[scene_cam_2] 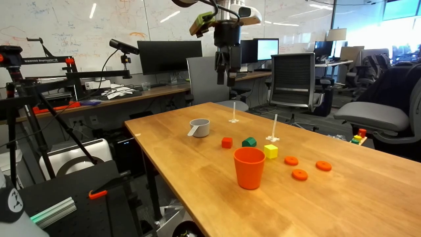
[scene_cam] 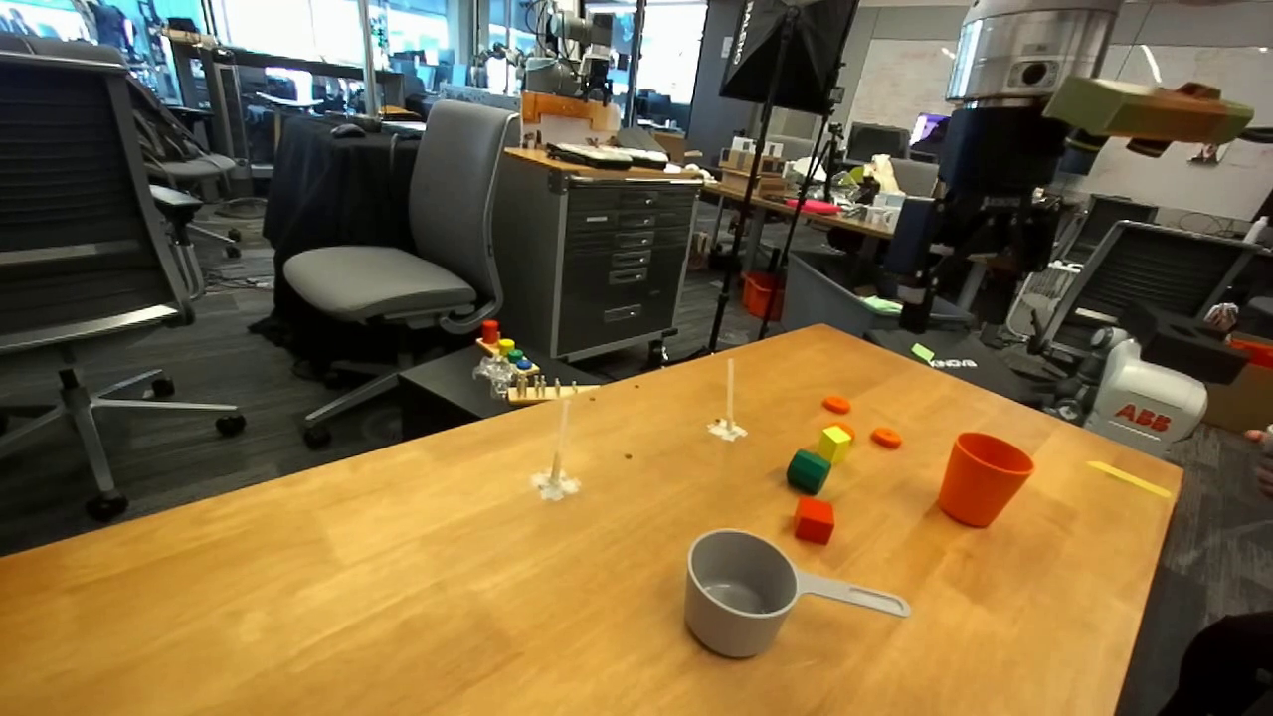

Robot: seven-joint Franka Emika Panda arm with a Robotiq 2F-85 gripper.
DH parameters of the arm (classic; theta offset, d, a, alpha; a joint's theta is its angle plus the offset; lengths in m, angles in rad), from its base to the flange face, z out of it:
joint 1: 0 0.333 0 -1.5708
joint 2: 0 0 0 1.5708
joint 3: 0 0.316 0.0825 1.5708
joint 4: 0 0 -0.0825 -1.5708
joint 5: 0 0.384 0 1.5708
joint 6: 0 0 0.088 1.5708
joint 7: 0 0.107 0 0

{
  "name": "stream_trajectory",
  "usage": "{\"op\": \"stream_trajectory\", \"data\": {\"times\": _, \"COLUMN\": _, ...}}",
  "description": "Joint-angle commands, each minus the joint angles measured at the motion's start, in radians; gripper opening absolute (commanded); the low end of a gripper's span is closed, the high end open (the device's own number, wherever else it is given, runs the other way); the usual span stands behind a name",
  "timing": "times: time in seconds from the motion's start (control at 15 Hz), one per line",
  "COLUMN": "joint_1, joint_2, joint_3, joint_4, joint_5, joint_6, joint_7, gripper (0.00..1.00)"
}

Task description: Put the green, orange and yellow blocks in the pot

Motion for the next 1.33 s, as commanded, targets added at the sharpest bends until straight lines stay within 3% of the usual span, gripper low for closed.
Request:
{"op": "stream_trajectory", "data": {"times": 0.0, "joint_1": 0.036, "joint_2": -0.005, "joint_3": -0.029, "joint_4": 0.000, "joint_5": 0.003, "joint_6": -0.002, "joint_7": -0.002, "gripper": 1.00}}
{"op": "stream_trajectory", "data": {"times": 0.4, "joint_1": 0.022, "joint_2": 0.216, "joint_3": -0.099, "joint_4": 0.217, "joint_5": 0.026, "joint_6": -0.041, "joint_7": 0.019, "gripper": 1.00}}
{"op": "stream_trajectory", "data": {"times": 0.73, "joint_1": 0.026, "joint_2": 0.417, "joint_3": -0.129, "joint_4": 0.428, "joint_5": 0.137, "joint_6": -0.096, "joint_7": 0.019, "gripper": 1.00}}
{"op": "stream_trajectory", "data": {"times": 1.0, "joint_1": 0.036, "joint_2": 0.559, "joint_3": -0.129, "joint_4": 0.548, "joint_5": 0.218, "joint_6": -0.150, "joint_7": 0.045, "gripper": 1.00}}
{"op": "stream_trajectory", "data": {"times": 1.27, "joint_1": 0.050, "joint_2": 0.661, "joint_3": -0.162, "joint_4": 0.618, "joint_5": 0.210, "joint_6": -0.188, "joint_7": 0.105, "gripper": 1.00}}
